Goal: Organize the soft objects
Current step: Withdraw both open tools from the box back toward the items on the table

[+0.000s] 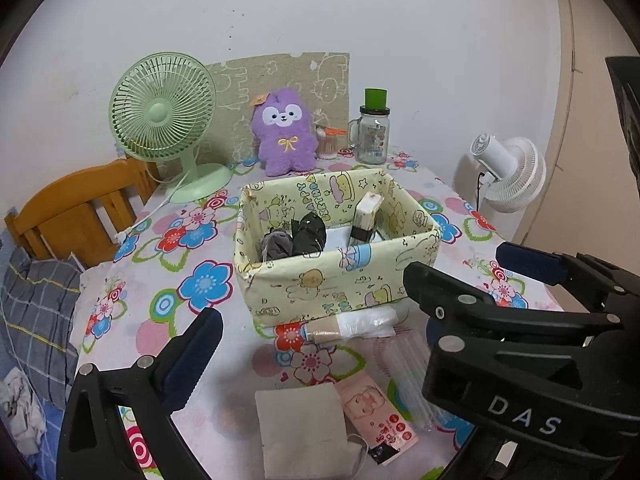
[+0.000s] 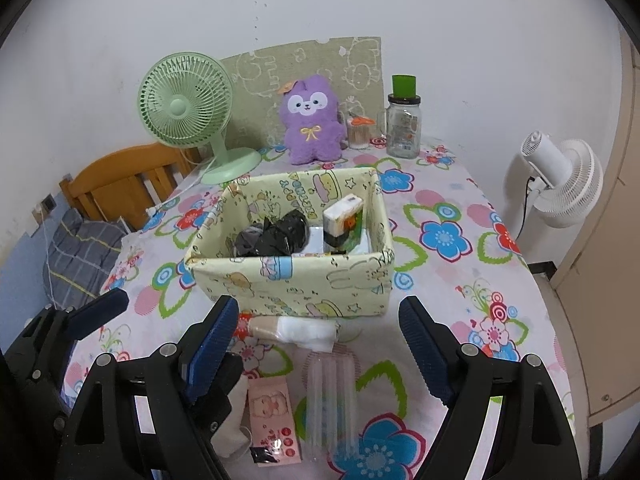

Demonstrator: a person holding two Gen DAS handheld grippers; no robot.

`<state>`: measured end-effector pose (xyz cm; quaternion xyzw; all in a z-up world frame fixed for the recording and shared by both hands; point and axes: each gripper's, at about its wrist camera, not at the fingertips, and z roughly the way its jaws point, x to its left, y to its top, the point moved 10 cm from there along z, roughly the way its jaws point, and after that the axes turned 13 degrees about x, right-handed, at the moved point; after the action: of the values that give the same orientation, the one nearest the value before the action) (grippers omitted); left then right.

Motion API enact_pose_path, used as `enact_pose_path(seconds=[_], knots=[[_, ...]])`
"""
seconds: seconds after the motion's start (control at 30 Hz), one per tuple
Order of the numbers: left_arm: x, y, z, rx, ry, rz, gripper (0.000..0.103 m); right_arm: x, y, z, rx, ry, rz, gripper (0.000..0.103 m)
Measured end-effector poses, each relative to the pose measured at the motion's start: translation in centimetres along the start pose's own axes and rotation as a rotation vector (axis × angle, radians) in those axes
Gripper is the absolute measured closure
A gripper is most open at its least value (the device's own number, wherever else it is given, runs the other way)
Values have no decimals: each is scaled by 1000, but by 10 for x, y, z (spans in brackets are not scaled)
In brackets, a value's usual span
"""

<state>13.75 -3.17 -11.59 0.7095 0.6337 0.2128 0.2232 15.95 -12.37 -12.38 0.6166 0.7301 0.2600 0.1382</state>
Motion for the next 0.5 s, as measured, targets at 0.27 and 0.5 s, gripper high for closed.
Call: enact_pose_path(seconds=[0.27, 0.5], knots=[[0, -13, 2, 9, -13, -8, 0, -2, -12, 1, -4, -1, 8, 19], [-3, -26, 10, 28, -19, 6, 0, 0, -23, 9, 1, 1, 1, 19]])
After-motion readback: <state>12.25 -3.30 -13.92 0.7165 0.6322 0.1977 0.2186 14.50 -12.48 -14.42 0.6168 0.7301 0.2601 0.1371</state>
